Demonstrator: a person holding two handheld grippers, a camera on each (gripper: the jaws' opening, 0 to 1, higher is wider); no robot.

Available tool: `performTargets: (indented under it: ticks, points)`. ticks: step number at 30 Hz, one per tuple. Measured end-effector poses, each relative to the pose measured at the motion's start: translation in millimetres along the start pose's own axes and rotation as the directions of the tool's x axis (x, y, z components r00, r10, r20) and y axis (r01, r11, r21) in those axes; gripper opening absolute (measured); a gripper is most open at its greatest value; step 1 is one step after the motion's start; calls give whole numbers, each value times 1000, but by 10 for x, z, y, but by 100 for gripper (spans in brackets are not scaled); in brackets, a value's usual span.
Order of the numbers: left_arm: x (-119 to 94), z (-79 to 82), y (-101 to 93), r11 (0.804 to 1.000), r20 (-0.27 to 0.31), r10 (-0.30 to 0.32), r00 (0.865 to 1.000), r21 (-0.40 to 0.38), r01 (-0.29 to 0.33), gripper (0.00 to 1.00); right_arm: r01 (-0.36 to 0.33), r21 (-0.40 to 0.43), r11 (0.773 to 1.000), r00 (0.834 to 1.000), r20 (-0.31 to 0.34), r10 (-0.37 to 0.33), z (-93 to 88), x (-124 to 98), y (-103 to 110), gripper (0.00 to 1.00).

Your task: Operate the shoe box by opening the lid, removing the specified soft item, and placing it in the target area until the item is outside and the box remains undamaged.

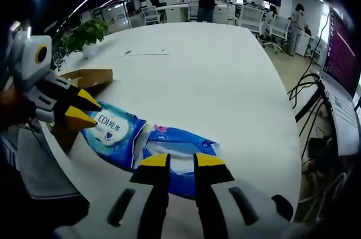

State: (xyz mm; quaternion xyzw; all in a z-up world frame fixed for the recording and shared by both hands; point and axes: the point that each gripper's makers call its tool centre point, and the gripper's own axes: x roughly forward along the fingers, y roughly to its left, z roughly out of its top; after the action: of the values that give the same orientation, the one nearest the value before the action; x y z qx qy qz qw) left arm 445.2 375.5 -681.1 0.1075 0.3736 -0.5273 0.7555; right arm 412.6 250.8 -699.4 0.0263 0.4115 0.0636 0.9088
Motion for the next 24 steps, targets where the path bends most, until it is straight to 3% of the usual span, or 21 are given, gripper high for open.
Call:
performTargets:
  ticks: [24]
  points:
    - [-624,-235,409,995,32,84,996,-56,-82,20,-65,-86,994,998,7,65,295,130,726,14]
